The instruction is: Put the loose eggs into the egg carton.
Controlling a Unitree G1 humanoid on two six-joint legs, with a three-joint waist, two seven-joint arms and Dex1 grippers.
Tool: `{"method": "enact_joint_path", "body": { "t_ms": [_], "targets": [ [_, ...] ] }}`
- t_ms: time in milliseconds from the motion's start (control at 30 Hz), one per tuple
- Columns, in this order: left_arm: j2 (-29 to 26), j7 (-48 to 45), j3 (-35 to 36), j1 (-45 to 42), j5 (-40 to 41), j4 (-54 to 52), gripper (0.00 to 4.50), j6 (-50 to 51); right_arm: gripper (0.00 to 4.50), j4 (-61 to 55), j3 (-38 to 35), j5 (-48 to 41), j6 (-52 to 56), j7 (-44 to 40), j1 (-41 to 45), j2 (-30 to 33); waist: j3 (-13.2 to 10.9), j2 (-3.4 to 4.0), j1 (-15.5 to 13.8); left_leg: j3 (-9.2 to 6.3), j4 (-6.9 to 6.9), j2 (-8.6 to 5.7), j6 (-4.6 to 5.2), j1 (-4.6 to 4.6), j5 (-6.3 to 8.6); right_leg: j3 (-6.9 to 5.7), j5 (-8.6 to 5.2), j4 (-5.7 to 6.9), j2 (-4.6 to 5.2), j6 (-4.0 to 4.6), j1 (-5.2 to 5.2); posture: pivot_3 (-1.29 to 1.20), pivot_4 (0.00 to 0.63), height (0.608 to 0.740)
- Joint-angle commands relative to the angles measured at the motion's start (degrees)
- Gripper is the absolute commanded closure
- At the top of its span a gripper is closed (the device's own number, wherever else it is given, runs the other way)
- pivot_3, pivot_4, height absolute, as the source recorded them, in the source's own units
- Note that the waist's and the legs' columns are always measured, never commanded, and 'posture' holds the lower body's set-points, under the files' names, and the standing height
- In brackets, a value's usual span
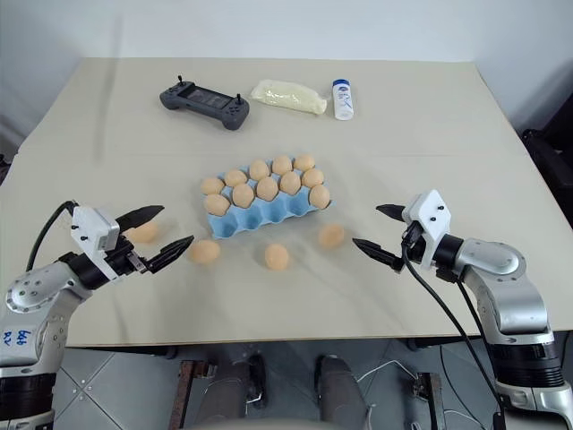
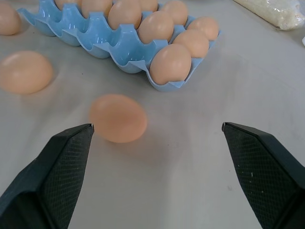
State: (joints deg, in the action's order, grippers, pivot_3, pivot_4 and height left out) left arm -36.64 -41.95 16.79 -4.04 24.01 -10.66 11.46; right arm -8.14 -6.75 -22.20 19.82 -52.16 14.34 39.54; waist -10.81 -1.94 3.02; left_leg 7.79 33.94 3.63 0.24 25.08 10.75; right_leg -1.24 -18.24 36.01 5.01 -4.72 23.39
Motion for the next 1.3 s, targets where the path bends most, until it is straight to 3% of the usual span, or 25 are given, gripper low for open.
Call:
{"method": "enact_joint_path", "body": {
  "t_ms": [33, 533, 867, 967, 1300],
  "targets": [
    [0.3, 0.3, 0.3, -0.9, -0.5, -0.6, 0.01, -1.8, 0.00, -2.2, -0.8, -0.8, -1.6, 0.1, 0.5, -0.4, 0.0, 0.00, 0.0, 0.00, 0.00, 0.00, 0.00, 0.00, 0.00, 0.00, 0.00, 0.00, 0.00, 0.00, 0.00, 0.00, 0.150, 0.740],
    [-0.5, 5.8, -3.0, -4.8, -1.3, -3.1, 0.01, 10.1, 0.00, -6.9, -2.5, -1.9, 2.2, 4.8, -1.3, -1.0, 0.0, 0.00, -0.1, 0.04, 0.01, 0.00, 0.02, -0.01, -0.01, -0.01, 0.08, 0.02, 0.00, -0.15, 0.00, 0.00, 0.150, 0.740],
    [1.5, 0.6, -3.7, -7.1, 0.8, 0.0, 0.01, 3.9, 0.00, -20.5, -11.5, -5.7, 11.7, 8.5, -16.3, 2.3, 0.0, 0.00, -1.4, 0.14, 0.04, 0.03, 0.05, -0.01, 0.02, -0.03, 0.10, -0.03, 0.01, -0.06, 0.02, 0.00, 0.150, 0.740],
    [1.0, -2.2, -4.7, -7.0, 1.8, 0.0, 0.01, 5.0, 0.00, -21.4, -10.4, -6.2, 13.0, 9.4, -15.5, 1.9, 0.0, 0.00, -1.1, 0.32, 0.05, 0.07, 0.11, -0.07, -0.01, 0.06, -0.03, -0.09, -0.02, 0.56, 0.01, 0.00, 0.150, 0.740],
    [0.8, -7.9, -2.2, 1.4, 6.3, -6.7, 0.01, 4.5, 0.00, -11.1, 2.6, -1.6, 10.5, 12.3, -1.0, -5.5, 0.0, -0.01, -0.1, 0.57, 0.12, 0.12, 0.18, -0.14, -0.06, 0.22, 0.04, -0.12, -0.07, 0.65, 0.08, 0.00, 0.150, 0.740]
  ]
}}
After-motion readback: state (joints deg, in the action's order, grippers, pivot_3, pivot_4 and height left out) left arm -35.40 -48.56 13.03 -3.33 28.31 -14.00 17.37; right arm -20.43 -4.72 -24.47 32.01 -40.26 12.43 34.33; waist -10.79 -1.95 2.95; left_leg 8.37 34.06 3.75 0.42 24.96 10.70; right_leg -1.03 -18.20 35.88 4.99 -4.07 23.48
